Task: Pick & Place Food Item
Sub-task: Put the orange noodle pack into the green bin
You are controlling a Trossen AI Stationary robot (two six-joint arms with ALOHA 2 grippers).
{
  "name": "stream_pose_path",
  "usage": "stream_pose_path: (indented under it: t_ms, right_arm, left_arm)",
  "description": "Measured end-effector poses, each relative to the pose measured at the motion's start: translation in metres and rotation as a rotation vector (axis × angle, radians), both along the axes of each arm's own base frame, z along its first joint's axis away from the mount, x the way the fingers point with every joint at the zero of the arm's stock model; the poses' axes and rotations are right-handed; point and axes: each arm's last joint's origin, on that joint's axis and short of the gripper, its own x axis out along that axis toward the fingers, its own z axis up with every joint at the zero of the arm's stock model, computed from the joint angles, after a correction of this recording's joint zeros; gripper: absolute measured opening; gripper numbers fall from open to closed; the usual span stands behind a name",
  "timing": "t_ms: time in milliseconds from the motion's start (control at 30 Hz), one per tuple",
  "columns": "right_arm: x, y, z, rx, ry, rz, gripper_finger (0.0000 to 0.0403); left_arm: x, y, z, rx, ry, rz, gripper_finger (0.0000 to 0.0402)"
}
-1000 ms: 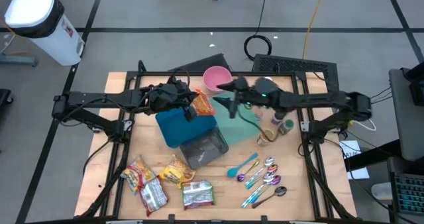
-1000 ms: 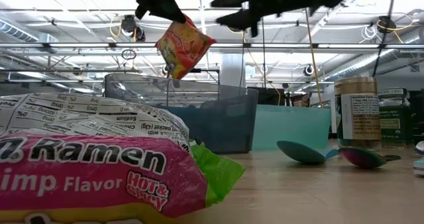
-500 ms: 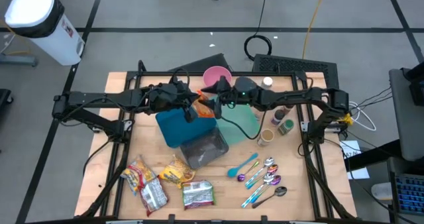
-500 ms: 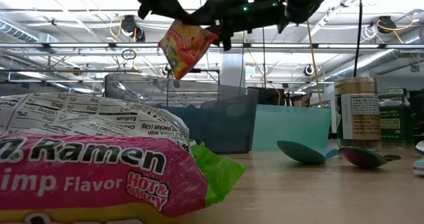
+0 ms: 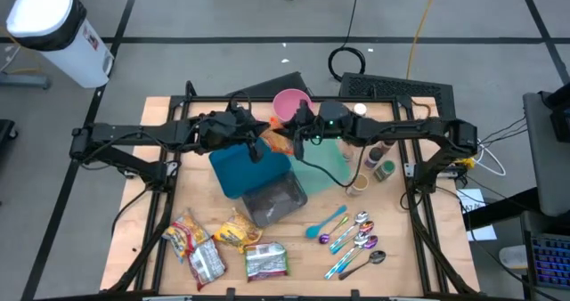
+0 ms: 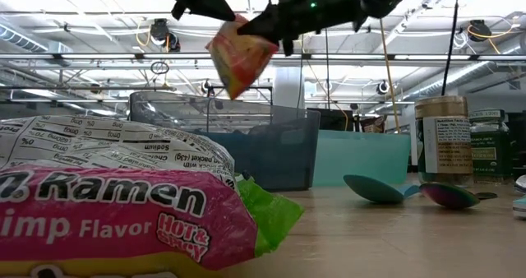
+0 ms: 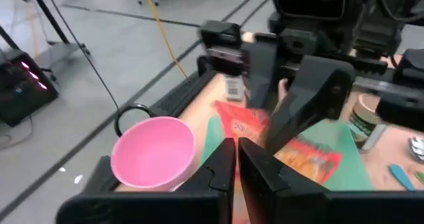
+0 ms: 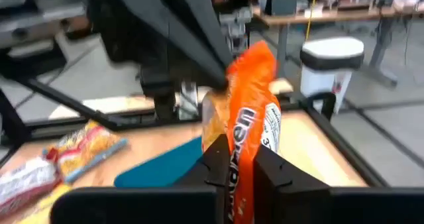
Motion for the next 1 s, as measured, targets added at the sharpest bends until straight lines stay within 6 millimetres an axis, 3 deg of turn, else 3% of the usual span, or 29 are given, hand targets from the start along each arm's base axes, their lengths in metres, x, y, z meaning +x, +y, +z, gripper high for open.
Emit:
stream_pose_path:
  t_ms: [233, 433, 667, 1000]
  right_arm:
    - [-0.045, -0.016, 0.018, 0.049, 0.182, -0.081, 0.0004]
    - [-0.076, -0.043, 0.004, 0.213, 0.399, -0.220, 0.0005]
    - [-0.077, -0.065, -0.026, 0.316, 0.542, -0.299, 0.0004]
    - [-0.079, -0.070, -0.065, 0.397, 0.638, -0.430, 0.0004]
  left_arm:
    - [-0.005, 0.001, 0.008, 0.043, -0.032, 0.050, 0.0021]
    - [-0.003, 0.002, 0.006, 0.055, -0.024, 0.067, 0.0021]
    - [-0.001, 0.003, 0.003, 0.052, -0.009, 0.066, 0.0021]
    - [-0.001, 0.003, 0.002, 0.045, -0.004, 0.066, 0.0021]
